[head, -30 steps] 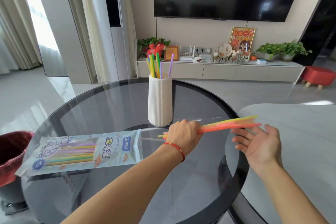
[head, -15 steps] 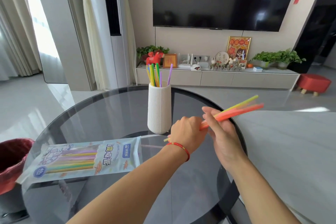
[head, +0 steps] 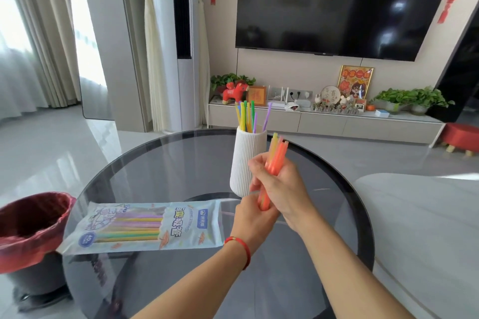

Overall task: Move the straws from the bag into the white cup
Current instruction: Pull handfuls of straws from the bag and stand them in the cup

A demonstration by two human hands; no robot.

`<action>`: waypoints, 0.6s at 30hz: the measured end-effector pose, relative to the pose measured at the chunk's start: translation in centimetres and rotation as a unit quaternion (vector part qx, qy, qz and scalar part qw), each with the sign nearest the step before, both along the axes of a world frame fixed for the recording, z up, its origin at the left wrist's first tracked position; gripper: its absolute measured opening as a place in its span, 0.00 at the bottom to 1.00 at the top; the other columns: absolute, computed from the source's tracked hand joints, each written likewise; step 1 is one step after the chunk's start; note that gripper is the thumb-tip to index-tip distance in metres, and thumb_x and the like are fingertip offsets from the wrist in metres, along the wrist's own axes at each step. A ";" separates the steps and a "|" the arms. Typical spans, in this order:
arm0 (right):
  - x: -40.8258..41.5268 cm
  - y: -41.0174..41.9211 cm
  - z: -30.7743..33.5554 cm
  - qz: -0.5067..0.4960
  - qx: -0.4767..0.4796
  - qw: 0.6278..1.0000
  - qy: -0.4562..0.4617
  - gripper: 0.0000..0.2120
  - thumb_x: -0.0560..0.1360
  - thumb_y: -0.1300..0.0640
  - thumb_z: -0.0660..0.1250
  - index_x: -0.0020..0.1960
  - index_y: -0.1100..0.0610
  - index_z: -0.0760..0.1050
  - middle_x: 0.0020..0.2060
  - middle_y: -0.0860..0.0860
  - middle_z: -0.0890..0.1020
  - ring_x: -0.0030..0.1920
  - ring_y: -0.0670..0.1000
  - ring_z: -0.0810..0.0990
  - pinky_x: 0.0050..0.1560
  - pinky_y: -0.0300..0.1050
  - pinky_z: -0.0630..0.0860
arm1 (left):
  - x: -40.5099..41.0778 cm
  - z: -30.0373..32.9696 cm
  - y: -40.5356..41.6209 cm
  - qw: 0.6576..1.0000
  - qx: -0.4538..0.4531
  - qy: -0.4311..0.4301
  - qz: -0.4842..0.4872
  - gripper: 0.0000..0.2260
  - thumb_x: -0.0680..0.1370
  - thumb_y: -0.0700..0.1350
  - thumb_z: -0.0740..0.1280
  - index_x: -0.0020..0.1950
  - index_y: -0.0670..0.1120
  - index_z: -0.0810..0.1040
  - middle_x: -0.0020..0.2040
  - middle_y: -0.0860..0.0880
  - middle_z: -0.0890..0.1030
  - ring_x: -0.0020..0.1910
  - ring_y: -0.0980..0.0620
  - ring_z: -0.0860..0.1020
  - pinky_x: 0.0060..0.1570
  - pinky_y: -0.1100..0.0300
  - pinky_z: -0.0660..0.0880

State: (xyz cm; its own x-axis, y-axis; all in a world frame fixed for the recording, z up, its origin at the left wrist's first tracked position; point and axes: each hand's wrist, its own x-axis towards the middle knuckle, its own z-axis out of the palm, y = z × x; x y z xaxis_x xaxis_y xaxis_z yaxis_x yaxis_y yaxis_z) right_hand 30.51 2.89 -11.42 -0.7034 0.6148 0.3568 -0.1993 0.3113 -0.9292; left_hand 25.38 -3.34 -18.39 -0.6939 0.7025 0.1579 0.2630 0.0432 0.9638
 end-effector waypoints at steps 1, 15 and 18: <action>-0.3 -0.1 -0.2 -0.003 0.006 1.000 -0.005 0.07 0.80 0.57 0.73 0.43 0.55 0.80 0.28 0.51 0.79 0.31 0.49 0.79 0.38 0.43 0.80 | -0.3 -0.2 -0.2 1.000 0.003 0.005 -0.004 0.20 0.63 0.56 0.64 0.34 0.38 0.68 0.27 0.49 0.70 0.27 0.52 0.66 0.28 0.56 0.64; -1.1 6.7 7.1 -0.105 -0.241 0.934 0.240 0.26 0.83 0.46 0.66 0.29 0.50 0.62 0.24 0.45 0.60 0.24 0.46 0.57 0.26 0.40 0.56 | -7.7 4.9 -1.4 0.993 0.011 0.119 0.012 0.26 0.67 0.56 0.80 0.58 0.50 0.71 0.42 0.52 0.72 0.40 0.55 0.71 0.40 0.59 0.74; -1.4 9.0 10.8 -0.109 -0.262 0.908 0.307 0.26 0.84 0.44 0.65 0.30 0.50 0.62 0.27 0.47 0.59 0.25 0.47 0.56 0.27 0.41 0.58 | -10.6 8.0 0.3 0.991 0.027 0.124 0.045 0.35 0.68 0.54 0.80 0.69 0.48 0.66 0.52 0.52 0.72 0.52 0.53 0.73 0.50 0.61 0.75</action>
State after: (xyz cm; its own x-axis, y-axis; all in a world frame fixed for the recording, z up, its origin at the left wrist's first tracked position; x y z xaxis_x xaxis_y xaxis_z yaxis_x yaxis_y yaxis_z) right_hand 29.12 11.92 -0.63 -0.3108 0.9146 0.2586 -0.7172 -0.0471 -0.6953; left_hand 14.82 -3.04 -10.39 -0.6888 0.6253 0.3669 0.4886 0.0266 0.8721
